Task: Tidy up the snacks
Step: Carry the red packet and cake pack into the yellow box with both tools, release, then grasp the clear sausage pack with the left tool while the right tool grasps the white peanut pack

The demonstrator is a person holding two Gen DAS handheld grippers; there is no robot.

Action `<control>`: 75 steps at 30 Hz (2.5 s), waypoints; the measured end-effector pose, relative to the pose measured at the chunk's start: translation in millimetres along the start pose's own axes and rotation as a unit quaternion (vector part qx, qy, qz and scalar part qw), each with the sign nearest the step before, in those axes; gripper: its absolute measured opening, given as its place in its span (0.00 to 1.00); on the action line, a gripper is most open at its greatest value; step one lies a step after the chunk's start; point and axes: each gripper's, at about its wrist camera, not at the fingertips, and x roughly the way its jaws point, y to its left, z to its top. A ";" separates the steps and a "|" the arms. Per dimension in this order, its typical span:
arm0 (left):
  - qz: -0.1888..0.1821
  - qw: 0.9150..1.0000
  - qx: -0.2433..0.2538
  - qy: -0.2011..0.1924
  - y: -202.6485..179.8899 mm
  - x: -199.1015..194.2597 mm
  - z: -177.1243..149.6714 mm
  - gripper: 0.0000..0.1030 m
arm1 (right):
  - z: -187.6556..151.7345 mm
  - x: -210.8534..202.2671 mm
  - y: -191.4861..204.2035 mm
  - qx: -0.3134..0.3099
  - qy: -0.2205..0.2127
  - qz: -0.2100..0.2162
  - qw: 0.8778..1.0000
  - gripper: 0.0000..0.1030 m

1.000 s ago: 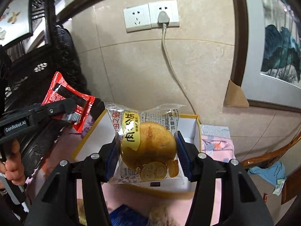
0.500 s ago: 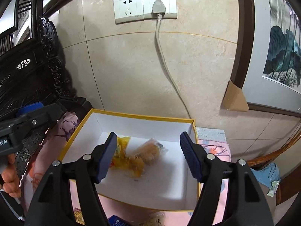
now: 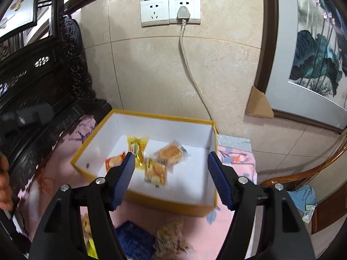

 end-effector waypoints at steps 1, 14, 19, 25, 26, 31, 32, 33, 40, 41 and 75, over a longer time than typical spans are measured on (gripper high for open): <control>-0.001 1.000 -0.006 0.001 3.0 -4.4 -4.2 0.96 | -8.2 -3.0 -2.3 -0.003 0.005 0.002 1.000 0.68; 0.042 0.992 -0.083 0.087 72.2 -51.1 -111.7 0.97 | -173.9 -11.9 -31.4 0.022 0.154 0.016 0.988 0.68; 0.074 0.988 -0.047 0.127 81.0 -62.2 -153.8 0.97 | -214.1 -5.9 -19.9 0.019 0.179 0.024 0.983 0.68; 0.084 0.983 -0.055 0.153 86.0 -72.0 -181.3 0.97 | -233.9 8.0 -11.9 -0.007 0.202 0.032 0.979 0.68; 0.084 0.983 -0.058 0.156 86.7 -72.4 -183.5 0.97 | -235.9 12.7 -9.8 -0.015 0.207 0.033 0.978 0.68; 0.093 0.982 -0.041 0.158 82.5 -76.0 -188.1 0.97 | -242.4 25.6 -5.3 -0.040 0.217 0.029 0.975 0.68; 0.095 0.982 -0.035 0.158 81.5 -76.1 -188.3 0.97 | -242.3 26.5 -5.0 -0.041 0.214 0.031 0.976 0.68; 0.096 0.982 -0.030 0.158 80.8 -75.9 -188.7 0.97 | -241.9 26.9 -5.1 -0.042 0.213 0.032 0.976 0.68; 0.098 0.979 0.040 0.173 55.7 -64.6 -203.6 0.97 | -241.1 25.6 -13.9 -0.030 0.208 0.037 0.977 0.48; 0.098 0.978 0.053 0.176 50.7 -61.7 -207.0 0.97 | -242.0 24.3 -15.6 -0.024 0.208 0.036 0.977 0.48; 0.032 0.969 0.100 0.224 28.5 2.0 -251.2 0.31 | -254.0 -0.9 -14.3 0.041 0.183 0.009 0.982 0.46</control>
